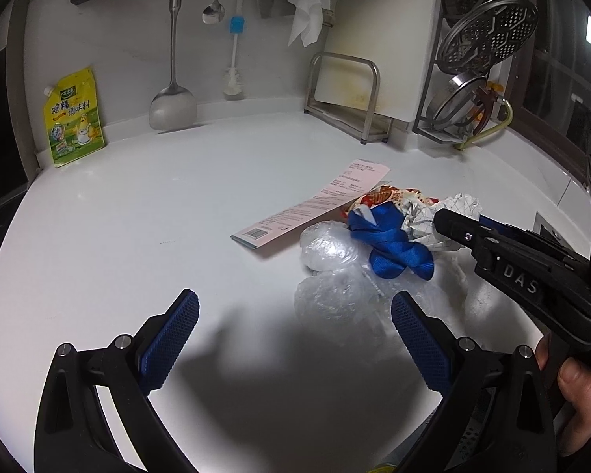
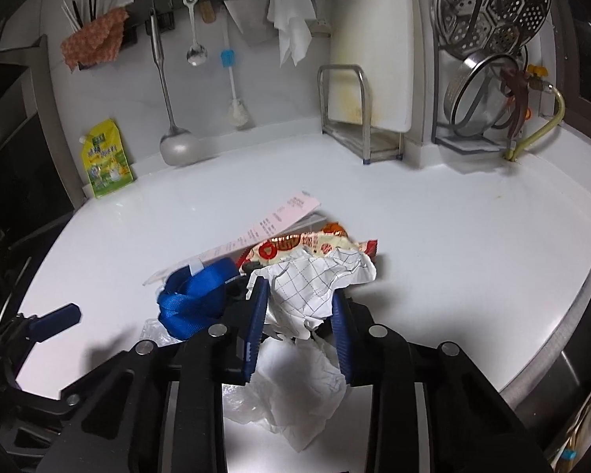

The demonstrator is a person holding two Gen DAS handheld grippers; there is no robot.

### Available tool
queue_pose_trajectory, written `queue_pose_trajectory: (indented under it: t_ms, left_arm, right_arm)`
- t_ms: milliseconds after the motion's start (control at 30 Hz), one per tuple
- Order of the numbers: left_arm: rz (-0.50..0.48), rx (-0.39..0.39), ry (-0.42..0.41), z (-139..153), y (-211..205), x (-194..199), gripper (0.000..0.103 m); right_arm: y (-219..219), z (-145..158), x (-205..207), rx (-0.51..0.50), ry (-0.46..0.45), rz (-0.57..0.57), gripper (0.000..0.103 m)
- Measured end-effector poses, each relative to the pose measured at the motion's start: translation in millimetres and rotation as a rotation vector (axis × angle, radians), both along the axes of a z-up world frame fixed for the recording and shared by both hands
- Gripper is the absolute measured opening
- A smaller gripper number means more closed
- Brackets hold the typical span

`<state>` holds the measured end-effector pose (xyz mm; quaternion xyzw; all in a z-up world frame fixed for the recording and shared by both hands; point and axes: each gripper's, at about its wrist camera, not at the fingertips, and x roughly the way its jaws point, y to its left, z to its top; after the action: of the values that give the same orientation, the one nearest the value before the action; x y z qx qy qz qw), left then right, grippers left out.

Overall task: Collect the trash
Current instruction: 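Close the right tool on the white checkered paper towel while the left tool approaches the blue glove, then close the left tool on the blue glove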

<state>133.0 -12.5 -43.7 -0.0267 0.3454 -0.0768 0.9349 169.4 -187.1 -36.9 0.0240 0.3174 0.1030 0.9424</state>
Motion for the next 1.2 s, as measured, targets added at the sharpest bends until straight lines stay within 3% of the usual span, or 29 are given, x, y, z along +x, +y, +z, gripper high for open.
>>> queue_pose_trajectory:
  t_ms: [367, 800, 1200]
  left_arm:
    - [0.008, 0.001, -0.015, 6, -23, 10, 0.096]
    - [0.042, 0.043, -0.042, 4, -53, 28, 0.094]
    - [0.013, 0.076, -0.033, 3, -65, 25, 0.037]
  right_arm:
    - [-46, 20, -34, 0.065, -0.079, -0.072, 0.029]
    - [-84, 14, -56, 0.117, -0.088, -0.119, 0.029]
    - [-88, 11, -57, 0.147, -0.086, -0.111, 0.029]
